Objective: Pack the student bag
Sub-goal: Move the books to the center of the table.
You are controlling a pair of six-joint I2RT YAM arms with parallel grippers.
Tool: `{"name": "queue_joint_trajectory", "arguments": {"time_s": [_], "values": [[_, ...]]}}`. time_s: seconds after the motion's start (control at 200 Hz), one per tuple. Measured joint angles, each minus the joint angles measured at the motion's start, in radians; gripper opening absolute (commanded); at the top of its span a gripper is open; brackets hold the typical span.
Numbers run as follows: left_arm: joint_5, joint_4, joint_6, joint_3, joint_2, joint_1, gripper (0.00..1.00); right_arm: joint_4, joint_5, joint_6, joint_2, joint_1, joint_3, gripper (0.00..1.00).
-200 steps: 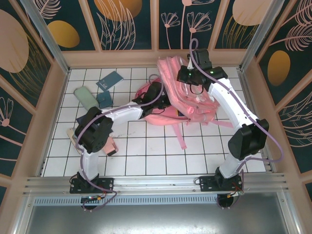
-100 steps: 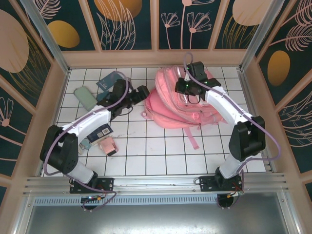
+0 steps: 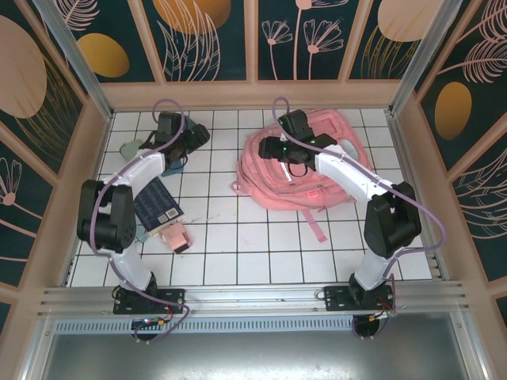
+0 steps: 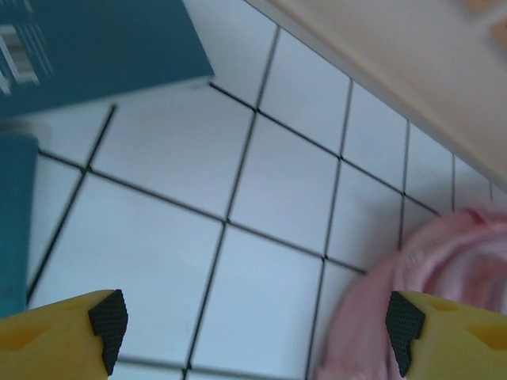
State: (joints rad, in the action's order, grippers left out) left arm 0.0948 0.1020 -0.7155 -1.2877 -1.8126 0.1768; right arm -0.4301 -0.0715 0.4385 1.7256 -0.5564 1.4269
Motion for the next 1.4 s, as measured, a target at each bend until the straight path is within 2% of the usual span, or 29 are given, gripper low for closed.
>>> {"name": "queue_joint_trajectory", "arguments": {"time_s": [0.075, 0.1, 0.12, 0.34, 0.54, 0.69, 0.79, 0.951, 1.161, 1.316, 1.396], "values": [[0.003, 0.0, 0.008, -0.066, -0.074, -0.033, 0.87, 0.005, 0.003, 0.012, 0.0, -0.024, 0.0, 0.88], [0.005, 0.0, 0.009, -0.091, -0.102, -0.044, 0.87, 0.006, 0.004, 0.016, 0.0, -0.034, 0.0, 0.97], [0.008, -0.001, 0.01, -0.109, -0.122, -0.051, 0.87, 0.007, 0.004, 0.019, 0.0, -0.041, 0.0, 0.99], [0.045, -0.009, 0.011, -0.334, -0.345, -0.105, 0.87, 0.008, 0.023, 0.043, 0.003, -0.12, 0.018, 0.99], [0.09, 0.01, 0.002, -0.564, -0.548, -0.135, 0.84, 0.008, 0.037, 0.063, 0.009, -0.134, 0.032, 0.99], [0.134, 0.021, -0.029, -0.608, -0.604, -0.148, 0.81, 0.008, 0.049, 0.07, 0.01, -0.135, 0.032, 0.99], [0.168, -0.051, -0.071, -0.529, -0.574, -0.154, 0.8, 0.008, 0.048, 0.07, 0.013, -0.136, 0.032, 0.99], [0.235, -0.201, -0.158, -0.283, -0.446, -0.146, 0.8, 0.008, 0.047, 0.07, 0.046, -0.136, 0.041, 0.99], [0.273, -0.365, -0.297, 0.03, -0.271, -0.065, 0.81, 0.009, 0.031, 0.07, 0.094, -0.136, 0.058, 0.96], [0.267, -0.492, -0.437, 0.249, -0.146, 0.038, 0.81, 0.016, 0.014, 0.077, 0.101, -0.136, 0.058, 0.89], [0.26, -0.536, -0.505, 0.343, -0.086, 0.084, 0.82, 0.036, -0.002, 0.087, 0.102, -0.136, 0.053, 0.78]]}}
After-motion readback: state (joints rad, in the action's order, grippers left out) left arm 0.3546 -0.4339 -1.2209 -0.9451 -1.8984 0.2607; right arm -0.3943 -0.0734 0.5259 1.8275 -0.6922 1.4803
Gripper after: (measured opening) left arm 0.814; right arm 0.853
